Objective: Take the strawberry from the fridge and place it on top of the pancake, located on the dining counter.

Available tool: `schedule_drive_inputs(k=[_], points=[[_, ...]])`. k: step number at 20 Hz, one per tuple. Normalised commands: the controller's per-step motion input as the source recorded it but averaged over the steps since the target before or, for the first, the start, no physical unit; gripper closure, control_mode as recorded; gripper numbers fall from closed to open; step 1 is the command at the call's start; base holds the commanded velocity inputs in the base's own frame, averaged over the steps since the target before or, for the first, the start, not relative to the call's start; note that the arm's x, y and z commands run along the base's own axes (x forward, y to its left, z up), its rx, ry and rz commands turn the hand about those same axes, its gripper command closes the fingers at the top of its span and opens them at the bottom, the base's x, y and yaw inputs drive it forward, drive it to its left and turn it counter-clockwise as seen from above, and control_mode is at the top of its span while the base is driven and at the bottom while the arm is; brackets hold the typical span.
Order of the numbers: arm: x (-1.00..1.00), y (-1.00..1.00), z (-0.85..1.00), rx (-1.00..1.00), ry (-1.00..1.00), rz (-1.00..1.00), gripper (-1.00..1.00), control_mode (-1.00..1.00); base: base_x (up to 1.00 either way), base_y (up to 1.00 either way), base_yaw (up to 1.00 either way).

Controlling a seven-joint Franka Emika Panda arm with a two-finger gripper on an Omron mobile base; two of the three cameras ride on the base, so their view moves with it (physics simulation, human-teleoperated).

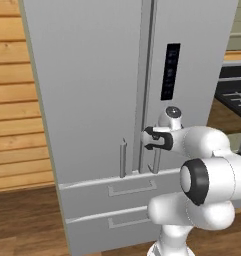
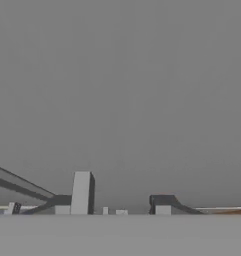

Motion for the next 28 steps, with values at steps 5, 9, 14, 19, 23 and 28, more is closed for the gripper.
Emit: schedule_drive_inputs(k=[5,9,14,19,23,28], points=[[-0.59,-0.43,-0.10,0.04,0.00,0.00,1.00,-1.00,0.00,0.00,0.00],[-0.76,-0.85,0.00,0.09,0.00,0.00,1.00,-1.00,0.00,0.00,0.00],[-0.70,-0.91,0.00,0.10,0.00,0.00,1.00,-1.00,0.00,0.00,0.00],[-0.53,-0.79,0.36,0.09,0.00,0.01,-1.00,-1.00,0.00,0.00,0.00],[-0.72,-0.81,1.00,0.09,0.00,0.03,-1.00,-1.00,0.00,0.00,0.00],[-0.57,-0.18,1.00,0.06,0.01,0.00,-1.00,-1.00,0.00,0.00,0.00]])
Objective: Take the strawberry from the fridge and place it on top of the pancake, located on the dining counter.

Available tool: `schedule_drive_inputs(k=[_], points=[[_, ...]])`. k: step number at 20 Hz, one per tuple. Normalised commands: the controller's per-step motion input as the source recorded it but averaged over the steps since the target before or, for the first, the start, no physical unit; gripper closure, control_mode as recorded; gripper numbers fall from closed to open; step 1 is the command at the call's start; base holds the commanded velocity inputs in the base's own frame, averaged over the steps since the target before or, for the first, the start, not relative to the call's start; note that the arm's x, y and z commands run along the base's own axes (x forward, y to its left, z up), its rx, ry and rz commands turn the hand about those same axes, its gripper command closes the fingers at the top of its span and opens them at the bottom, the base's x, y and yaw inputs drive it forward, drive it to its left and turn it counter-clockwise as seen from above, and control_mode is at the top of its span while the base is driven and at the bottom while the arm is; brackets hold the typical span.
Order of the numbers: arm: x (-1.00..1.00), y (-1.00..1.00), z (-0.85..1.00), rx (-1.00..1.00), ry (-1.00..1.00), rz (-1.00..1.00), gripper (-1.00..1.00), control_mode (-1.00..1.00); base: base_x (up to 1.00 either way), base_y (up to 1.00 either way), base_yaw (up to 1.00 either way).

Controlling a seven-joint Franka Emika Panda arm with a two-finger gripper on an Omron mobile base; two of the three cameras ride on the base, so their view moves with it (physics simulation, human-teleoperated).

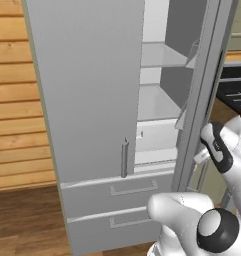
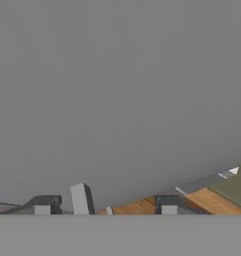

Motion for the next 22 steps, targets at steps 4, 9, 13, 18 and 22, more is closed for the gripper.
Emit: schedule_drive_inputs(k=[4,9,13,18,22], points=[[0.07,-0.12,1.00,0.09,0.10,0.08,-1.00,-1.00,0.00,0.00,0.00],[-0.43,0.00,0.98,0.06,0.01,0.05,-1.00,-1.00,0.00,0.00,0.00],[-0.99,0.16,0.91,0.00,-0.04,0.00,-1.00,-1.00,0.00,0.00,0.00],[-1.00,0.80,0.67,-0.25,-0.11,-0.08,-1.00,-1.00,0.00,0.00,0.00],[-0.86,1.00,0.66,-0.50,-0.18,-0.10,-1.00,-1.00,0.00,0.00,0.00]])
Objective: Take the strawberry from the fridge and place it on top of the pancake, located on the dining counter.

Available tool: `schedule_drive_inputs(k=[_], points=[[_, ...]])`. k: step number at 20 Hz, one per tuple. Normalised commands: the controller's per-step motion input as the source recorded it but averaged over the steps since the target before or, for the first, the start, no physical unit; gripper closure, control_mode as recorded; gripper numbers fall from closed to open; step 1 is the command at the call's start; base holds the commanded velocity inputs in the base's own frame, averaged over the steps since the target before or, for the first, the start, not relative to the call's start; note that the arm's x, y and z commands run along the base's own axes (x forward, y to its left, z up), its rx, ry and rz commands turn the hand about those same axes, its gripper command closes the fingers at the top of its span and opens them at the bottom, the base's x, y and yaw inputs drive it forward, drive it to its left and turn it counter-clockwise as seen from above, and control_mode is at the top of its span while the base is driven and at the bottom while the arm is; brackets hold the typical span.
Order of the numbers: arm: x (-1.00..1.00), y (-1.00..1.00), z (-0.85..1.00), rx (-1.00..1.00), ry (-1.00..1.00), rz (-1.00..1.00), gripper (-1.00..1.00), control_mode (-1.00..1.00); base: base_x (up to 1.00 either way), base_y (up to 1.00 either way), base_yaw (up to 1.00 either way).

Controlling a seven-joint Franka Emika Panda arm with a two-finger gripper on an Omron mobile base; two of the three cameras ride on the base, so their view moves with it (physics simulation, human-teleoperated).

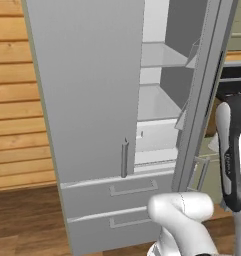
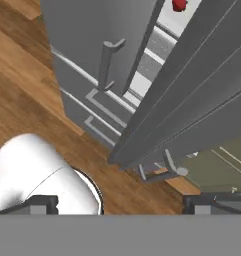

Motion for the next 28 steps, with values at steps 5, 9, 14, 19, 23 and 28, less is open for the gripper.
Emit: schedule_drive_inputs(k=[5,9,14,19,23,28], points=[[-0.26,1.00,0.65,-0.60,0.00,-0.13,-1.00,-1.00,0.00,0.00,0.00],[0.42,0.70,0.37,-0.72,0.31,-0.14,-1.00,-1.00,0.00,0.00,0.00],[0.99,0.05,0.04,-0.67,0.39,-0.05,-1.00,-1.00,0.00,0.00,0.00],[0.90,-0.40,0.00,-0.18,0.37,-0.04,-1.00,-1.00,0.00,0.00,0.00],[0.53,-0.46,0.00,0.00,0.12,-0.01,-1.00,-1.00,0.00,0.00,0.00],[0.07,-0.46,0.00,0.00,0.01,0.00,-1.00,-1.00,0.00,0.00,0.00]])
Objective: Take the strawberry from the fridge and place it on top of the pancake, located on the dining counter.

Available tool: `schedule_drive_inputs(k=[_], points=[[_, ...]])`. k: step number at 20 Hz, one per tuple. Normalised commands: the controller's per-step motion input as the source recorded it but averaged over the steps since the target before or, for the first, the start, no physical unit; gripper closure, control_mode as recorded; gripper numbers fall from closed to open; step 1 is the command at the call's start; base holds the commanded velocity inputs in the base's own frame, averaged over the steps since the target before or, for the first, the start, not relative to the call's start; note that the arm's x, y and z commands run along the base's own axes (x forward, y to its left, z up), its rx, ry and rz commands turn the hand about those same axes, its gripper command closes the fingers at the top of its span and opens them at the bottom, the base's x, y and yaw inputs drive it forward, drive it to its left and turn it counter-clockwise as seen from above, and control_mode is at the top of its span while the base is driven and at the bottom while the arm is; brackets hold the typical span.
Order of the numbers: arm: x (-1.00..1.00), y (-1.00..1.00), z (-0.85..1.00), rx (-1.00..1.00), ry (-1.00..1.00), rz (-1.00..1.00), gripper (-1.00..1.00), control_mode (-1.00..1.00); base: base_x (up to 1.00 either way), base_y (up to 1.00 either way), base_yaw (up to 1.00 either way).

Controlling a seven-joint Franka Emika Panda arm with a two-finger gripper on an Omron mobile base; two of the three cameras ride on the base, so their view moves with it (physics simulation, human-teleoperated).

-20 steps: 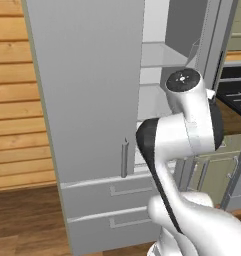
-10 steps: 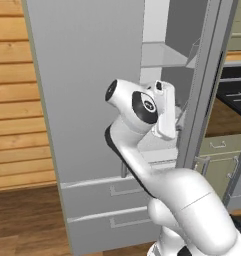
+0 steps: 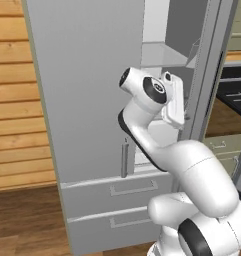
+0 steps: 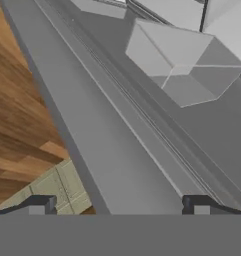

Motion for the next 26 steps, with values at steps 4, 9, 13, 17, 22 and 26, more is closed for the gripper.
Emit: schedule_drive_inputs(k=[4,9,13,17,22,26], points=[[-0.04,-0.56,0.00,0.00,0.00,0.00,-1.00,-1.00,0.00,0.00,0.00],[-0.64,-0.74,0.00,0.00,0.00,0.00,-1.00,-1.00,0.00,0.00,0.00],[-0.48,-0.92,0.00,0.00,0.00,0.00,-1.00,-1.00,0.00,0.00,0.00],[0.00,-0.87,0.00,0.00,0.00,0.05,-1.00,-1.00,0.00,0.00,0.00],[0.00,-0.78,0.00,0.00,0.00,0.08,-1.00,-1.00,0.00,0.00,0.00],[-0.04,-0.21,0.00,0.00,0.00,0.07,-1.00,-1.00,0.00,0.00,0.00]])
